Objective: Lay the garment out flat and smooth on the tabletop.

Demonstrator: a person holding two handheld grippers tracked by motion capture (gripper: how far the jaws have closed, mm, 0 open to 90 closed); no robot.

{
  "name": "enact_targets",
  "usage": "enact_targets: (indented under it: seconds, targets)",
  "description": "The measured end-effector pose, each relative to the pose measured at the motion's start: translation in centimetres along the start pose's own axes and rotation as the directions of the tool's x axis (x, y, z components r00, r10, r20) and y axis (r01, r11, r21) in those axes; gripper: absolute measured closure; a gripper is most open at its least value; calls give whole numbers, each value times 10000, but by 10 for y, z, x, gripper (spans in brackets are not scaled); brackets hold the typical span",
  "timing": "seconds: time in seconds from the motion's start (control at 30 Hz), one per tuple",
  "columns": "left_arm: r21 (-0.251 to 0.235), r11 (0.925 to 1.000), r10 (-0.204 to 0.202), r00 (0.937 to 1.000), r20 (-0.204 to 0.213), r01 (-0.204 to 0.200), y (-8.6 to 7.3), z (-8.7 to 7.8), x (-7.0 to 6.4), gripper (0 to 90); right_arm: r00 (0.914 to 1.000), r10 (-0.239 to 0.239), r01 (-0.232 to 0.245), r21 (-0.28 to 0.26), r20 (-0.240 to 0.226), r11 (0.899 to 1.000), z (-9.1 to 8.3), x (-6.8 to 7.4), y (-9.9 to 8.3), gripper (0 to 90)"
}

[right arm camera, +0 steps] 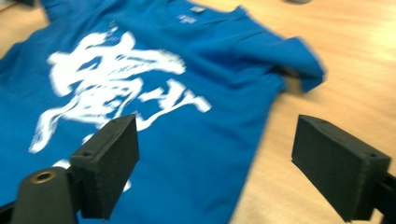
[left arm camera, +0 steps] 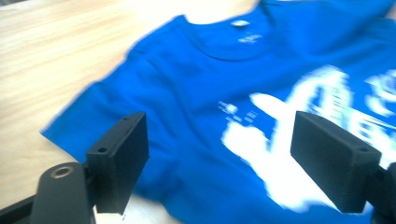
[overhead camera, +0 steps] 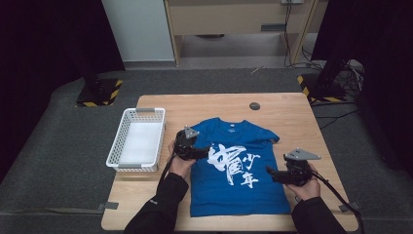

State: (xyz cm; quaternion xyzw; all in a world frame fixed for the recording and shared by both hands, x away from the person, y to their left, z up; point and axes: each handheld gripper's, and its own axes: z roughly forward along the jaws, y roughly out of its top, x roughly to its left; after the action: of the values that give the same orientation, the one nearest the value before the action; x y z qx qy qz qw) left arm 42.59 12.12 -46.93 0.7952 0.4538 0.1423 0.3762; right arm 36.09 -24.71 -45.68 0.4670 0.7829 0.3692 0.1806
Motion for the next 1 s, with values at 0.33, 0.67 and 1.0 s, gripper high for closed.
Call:
enact_targets:
  seconds: [0.33, 0.67, 1.0]
  targets:
    - [723, 9971, 179, 9968, 782, -235, -51, -33, -17, 94, 9955, 254, -233, -242, 915, 9994, 21, -26, 18, 241]
    - [1332, 9894, 482, 9962, 730, -577, -81, -53, -24, 59, 9909, 661, -625, -336, 1176, 9975, 47, -47, 31, 294]
    - [2102, 9703, 1104, 9922, 573, -1201, -92, -42, -27, 38, 9875, 995, -999, -26, 1223, 9950, 84, -65, 42, 324]
